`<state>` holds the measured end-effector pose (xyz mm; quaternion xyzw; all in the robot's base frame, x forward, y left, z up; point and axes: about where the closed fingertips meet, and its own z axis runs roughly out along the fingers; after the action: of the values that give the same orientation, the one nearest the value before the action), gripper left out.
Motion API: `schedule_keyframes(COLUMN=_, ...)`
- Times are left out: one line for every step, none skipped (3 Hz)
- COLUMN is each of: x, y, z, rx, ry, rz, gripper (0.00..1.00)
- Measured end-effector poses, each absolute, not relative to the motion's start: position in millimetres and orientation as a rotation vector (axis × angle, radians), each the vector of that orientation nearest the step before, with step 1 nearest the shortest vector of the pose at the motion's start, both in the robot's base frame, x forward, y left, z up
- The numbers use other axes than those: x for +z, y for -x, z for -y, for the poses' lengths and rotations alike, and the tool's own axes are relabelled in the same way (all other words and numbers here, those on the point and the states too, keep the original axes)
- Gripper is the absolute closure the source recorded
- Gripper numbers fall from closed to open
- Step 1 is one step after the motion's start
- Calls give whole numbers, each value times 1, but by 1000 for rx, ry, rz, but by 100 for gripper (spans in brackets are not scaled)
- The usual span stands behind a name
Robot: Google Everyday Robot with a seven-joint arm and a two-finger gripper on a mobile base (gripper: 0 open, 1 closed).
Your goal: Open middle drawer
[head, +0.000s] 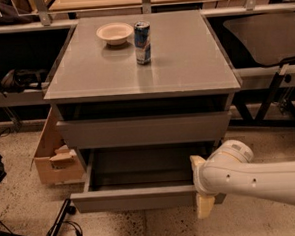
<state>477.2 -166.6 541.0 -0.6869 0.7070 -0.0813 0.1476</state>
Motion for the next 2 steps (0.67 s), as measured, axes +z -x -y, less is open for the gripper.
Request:
schedule_keyframes(x=499, y=-508, z=159, rx=-211, ry=2030, rz=-2107, gripper=0)
schedule_keyframes(x=440, y=-520, z=175, rx=-218, ry=1996, rz=-2306, gripper=0)
